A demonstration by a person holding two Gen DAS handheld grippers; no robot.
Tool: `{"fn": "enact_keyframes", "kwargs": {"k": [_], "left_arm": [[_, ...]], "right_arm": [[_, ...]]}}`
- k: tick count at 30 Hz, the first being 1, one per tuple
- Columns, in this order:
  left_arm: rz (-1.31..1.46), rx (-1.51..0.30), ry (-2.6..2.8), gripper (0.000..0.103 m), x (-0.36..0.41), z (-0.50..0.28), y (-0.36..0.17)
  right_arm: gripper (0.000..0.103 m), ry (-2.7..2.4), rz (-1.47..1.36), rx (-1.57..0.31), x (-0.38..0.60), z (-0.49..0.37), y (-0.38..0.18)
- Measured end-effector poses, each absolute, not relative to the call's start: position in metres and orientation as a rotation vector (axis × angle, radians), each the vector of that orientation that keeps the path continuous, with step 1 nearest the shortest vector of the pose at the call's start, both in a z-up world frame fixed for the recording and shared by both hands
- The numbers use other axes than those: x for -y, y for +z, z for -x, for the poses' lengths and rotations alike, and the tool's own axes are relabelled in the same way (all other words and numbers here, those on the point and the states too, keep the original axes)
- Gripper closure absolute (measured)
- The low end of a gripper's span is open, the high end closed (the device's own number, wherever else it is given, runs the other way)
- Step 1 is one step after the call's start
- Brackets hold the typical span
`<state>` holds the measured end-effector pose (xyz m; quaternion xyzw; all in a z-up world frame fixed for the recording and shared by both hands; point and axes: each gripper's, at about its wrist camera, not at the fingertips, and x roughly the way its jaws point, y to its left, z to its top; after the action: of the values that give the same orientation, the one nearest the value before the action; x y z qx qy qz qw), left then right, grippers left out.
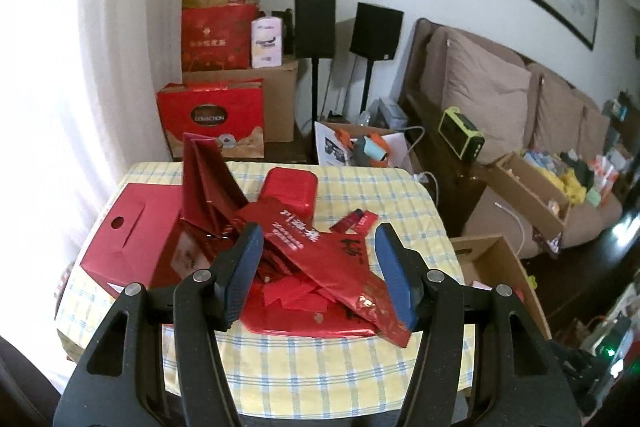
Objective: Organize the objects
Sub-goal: 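Withdraw both grippers from the box back toward the table, then move both open grippers to the red gift bag on the plaid table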
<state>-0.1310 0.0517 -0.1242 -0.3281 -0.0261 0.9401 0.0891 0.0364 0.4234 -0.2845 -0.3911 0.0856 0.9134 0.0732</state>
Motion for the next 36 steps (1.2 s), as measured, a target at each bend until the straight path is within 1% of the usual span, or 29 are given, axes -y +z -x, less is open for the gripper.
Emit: {"fn": "enact_keyframes", "kwargs": {"k": [3,8,11,12,13,14,17,22,24,26,32,36], "left_arm": [[0.978,0.094,2.811,0.048,-0.036,0.134,-0.125],[0.955,0.125,2.906,0.048,0.014,0.143,-0.121],[0.952,0.198,2.969,0.048,0.053,0.146,-0.119],[0.954,0.225,2.979,0.047,0.065,0.146,-0.120],[0.958,0.249,2.988,0.041,0.075,0.147,-0.121],[0.958,0.284,3.001,0.039,0.088,0.148,-0.122],[0.981,0.352,3.005,0.039,0.116,0.150,-0.127],[0.999,0.391,2.981,0.037,0.135,0.154,-0.137],[0.998,0.389,2.981,0.036,0.139,0.154,-0.140],[0.993,0.391,2.988,0.035,0.145,0.155,-0.142],[1.017,0.493,3.014,0.035,0.180,0.160,-0.157],[1.039,0.547,3.027,0.035,0.206,0.163,-0.173]], "right_arm": [[0.074,2.785,1.144,-0.235,-0.412,-0.037,-0.267],[0.060,2.850,1.109,-0.162,-0.387,-0.038,-0.244],[0.052,2.881,1.092,-0.130,-0.373,-0.037,-0.235],[0.051,2.889,1.093,-0.129,-0.369,-0.035,-0.233],[0.050,2.895,1.093,-0.130,-0.364,-0.034,-0.231],[0.049,2.908,1.092,-0.136,-0.357,-0.031,-0.229],[0.045,2.947,1.093,-0.168,-0.340,-0.021,-0.227],[0.043,3.000,1.141,-0.159,-0.309,-0.001,-0.220],[0.040,3.043,1.137,-0.121,-0.292,0.006,-0.211],[0.031,3.072,1.131,-0.099,-0.280,0.011,-0.205],[0.027,3.189,1.175,-0.083,-0.231,0.034,-0.194],[0.027,3.252,1.239,-0.064,-0.194,0.052,-0.197]]}}
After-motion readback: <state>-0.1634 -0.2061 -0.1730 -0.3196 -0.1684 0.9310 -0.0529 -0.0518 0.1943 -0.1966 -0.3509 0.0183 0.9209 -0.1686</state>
